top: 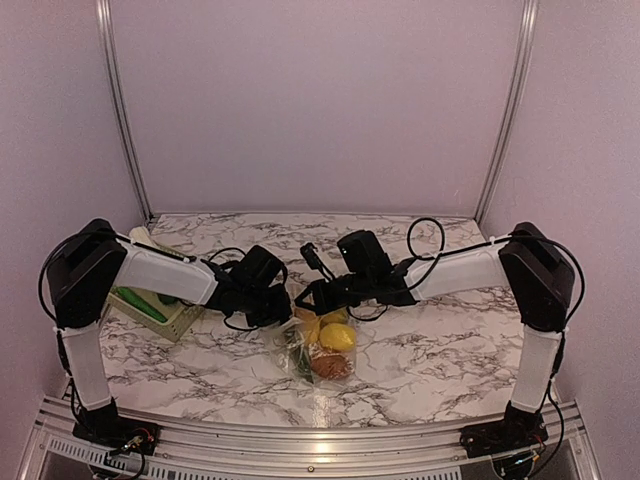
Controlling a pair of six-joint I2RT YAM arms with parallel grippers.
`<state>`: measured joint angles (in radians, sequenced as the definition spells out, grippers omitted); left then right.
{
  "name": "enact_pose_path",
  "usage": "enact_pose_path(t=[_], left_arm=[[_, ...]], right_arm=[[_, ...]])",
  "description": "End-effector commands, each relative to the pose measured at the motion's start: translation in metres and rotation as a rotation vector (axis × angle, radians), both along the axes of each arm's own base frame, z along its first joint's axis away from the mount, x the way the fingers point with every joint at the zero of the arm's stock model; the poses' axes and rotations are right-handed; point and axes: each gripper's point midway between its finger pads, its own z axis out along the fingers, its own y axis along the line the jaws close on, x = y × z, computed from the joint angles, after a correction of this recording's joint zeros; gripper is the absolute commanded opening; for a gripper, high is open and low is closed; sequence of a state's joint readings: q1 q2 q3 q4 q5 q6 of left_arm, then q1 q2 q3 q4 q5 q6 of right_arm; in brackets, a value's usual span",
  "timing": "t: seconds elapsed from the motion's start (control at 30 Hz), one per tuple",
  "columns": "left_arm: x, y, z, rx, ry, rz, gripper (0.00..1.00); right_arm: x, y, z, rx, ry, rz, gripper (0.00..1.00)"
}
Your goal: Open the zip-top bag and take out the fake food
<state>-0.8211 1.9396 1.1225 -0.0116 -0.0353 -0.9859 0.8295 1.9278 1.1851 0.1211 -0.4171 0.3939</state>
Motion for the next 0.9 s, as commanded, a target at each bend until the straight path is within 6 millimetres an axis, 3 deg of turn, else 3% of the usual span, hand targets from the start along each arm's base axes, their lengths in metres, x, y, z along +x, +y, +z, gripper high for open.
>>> enact_pose_path(t=[0.0,0.23,0.37,0.53,0.87], left_arm=[[-0.003,-0.002,0.051,-0.058,-0.123,-0.056,0.06],[-0.013,0.001,0.105,-0.148,-0.300,-0.126,0.03],[-0.013,0.014,0.141,-0.174,-0.416,-0.111,0.01],[0.000,0.046,0.184,-0.048,-0.544,-0.021,0.03],[0.030,0.109,0.228,0.162,-0.694,0.207,0.03]], right_arm=[[0.010,-0.007,-0.003,0.008,0.012,-0.047,0.00],[0.018,-0.020,-0.004,0.036,0.038,-0.099,0.00],[0.015,-0.021,-0.004,0.049,0.043,-0.090,0.00],[0.007,-0.019,0.005,0.074,0.023,-0.053,0.00],[-0.018,-0.008,0.028,0.098,-0.052,0.042,0.00]])
